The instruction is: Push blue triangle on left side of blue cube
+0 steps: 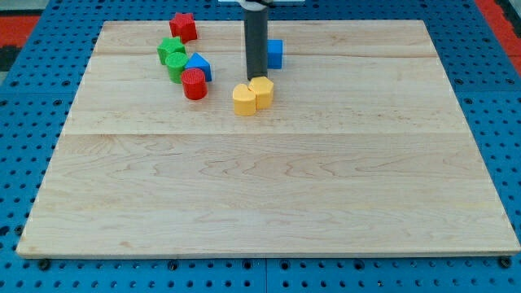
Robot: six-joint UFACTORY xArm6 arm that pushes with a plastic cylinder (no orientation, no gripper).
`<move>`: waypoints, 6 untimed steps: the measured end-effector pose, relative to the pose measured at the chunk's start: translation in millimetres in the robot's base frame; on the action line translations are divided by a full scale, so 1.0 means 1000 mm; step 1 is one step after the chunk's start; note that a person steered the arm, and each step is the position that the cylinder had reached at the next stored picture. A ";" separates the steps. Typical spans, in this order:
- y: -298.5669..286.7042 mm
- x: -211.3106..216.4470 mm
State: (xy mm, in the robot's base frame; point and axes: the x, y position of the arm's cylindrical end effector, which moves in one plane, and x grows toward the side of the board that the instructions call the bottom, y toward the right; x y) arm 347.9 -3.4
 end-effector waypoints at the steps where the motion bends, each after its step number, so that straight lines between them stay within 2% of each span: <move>1: 0.000 0.010; 2: 0.004 -0.018; 3: 0.052 -0.006; 4: 0.068 -0.034; 5: 0.039 -0.059; 6: 0.009 -0.025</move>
State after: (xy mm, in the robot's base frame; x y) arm 322.8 6.0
